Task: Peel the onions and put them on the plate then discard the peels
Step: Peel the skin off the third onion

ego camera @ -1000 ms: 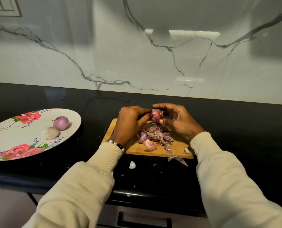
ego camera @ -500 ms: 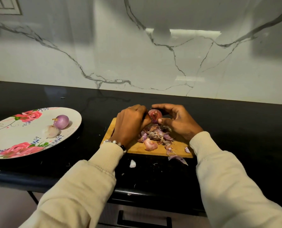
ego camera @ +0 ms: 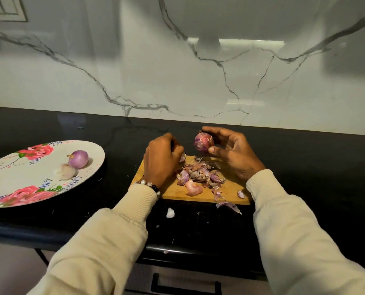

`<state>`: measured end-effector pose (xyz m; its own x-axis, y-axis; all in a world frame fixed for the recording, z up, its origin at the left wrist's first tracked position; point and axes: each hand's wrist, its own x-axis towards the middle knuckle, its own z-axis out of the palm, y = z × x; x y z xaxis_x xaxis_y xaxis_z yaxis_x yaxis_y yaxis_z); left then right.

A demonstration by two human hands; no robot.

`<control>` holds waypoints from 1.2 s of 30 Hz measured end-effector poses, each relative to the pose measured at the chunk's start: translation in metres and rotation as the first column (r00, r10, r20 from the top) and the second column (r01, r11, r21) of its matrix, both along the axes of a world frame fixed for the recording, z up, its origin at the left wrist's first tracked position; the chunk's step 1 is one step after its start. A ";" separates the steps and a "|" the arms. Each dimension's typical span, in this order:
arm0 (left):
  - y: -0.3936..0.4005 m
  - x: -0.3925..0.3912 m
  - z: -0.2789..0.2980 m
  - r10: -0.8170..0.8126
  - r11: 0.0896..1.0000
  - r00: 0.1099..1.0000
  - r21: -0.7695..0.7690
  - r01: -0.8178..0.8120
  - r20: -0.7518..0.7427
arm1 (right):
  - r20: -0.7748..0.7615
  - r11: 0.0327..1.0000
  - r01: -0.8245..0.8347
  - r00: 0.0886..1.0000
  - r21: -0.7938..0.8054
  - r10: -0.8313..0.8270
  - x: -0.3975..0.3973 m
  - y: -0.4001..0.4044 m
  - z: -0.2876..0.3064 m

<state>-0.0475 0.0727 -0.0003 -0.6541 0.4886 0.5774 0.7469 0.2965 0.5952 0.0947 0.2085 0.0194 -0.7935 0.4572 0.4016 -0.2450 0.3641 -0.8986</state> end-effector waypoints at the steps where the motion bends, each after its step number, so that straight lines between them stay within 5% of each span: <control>1: 0.000 -0.001 0.000 -0.012 1.000 1.000 0.011 0.012 0.003 | -0.005 1.000 0.001 1.000 0.001 -0.001 0.000 0.000 0.001; 13: 0.000 0.001 0.003 -0.162 0.958 0.955 0.194 0.213 -0.248 | 0.047 0.999 -0.019 0.999 -0.028 0.020 -0.002 0.000 -0.002; 18: -0.001 0.002 0.002 -0.252 0.949 0.879 0.072 0.305 -0.405 | 0.089 0.999 -0.021 0.996 0.026 0.019 -0.003 -0.003 -0.002; 25: -0.003 0.002 -0.001 -0.246 0.967 0.821 -0.078 0.241 -0.516 | 0.179 0.997 -0.002 0.984 0.082 -0.013 -0.001 -0.004 -0.001; 36: 0.000 0.005 -0.002 -0.144 0.989 0.822 -0.046 0.142 -0.552 | 0.147 1.000 0.010 0.989 -0.028 -0.005 -0.002 -0.005 -0.003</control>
<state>-0.0425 0.0732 -0.0018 -0.1490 0.5542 0.8190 0.9844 0.1613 0.0699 0.0923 0.2031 0.0165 -0.8394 0.4732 0.2675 -0.1069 0.3389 -0.9347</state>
